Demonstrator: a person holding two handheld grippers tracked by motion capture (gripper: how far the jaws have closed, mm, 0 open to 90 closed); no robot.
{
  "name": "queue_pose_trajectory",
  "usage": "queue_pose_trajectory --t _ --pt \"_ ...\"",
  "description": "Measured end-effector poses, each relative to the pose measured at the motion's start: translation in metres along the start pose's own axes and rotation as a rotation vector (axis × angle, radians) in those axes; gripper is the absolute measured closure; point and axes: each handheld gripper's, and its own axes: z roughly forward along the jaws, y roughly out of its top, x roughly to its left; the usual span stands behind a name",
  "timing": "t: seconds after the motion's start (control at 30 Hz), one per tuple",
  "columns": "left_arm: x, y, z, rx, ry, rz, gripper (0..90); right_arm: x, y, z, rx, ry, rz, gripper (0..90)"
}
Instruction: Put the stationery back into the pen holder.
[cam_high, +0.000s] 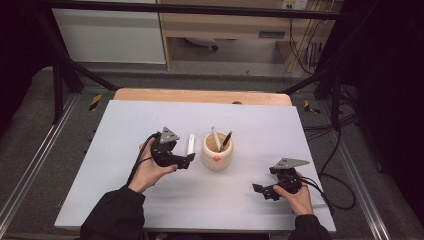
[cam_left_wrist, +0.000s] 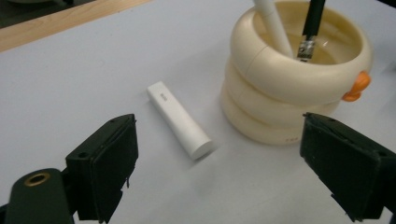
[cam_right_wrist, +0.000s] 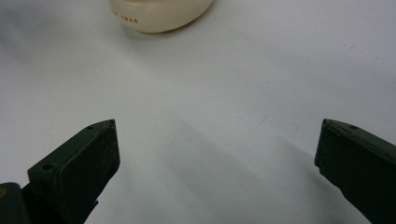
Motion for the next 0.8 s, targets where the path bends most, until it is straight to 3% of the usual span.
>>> queue_pose_trajectory --t 0.27,0.57,0.8 --pt "0.01 -0.012 0.013 0.055 0.037 -0.04 10.8 0.0 0.0 0.0 0.001 0.0 -0.001 0.8" --pt "0.016 -0.014 0.03 0.087 0.075 -0.095 23.8 0.0 0.0 0.0 0.004 0.002 -0.001 0.8" --pt "0.011 -0.012 0.047 0.105 0.094 -0.104 30.8 0.0 0.0 0.001 0.004 0.003 -0.001 0.8"
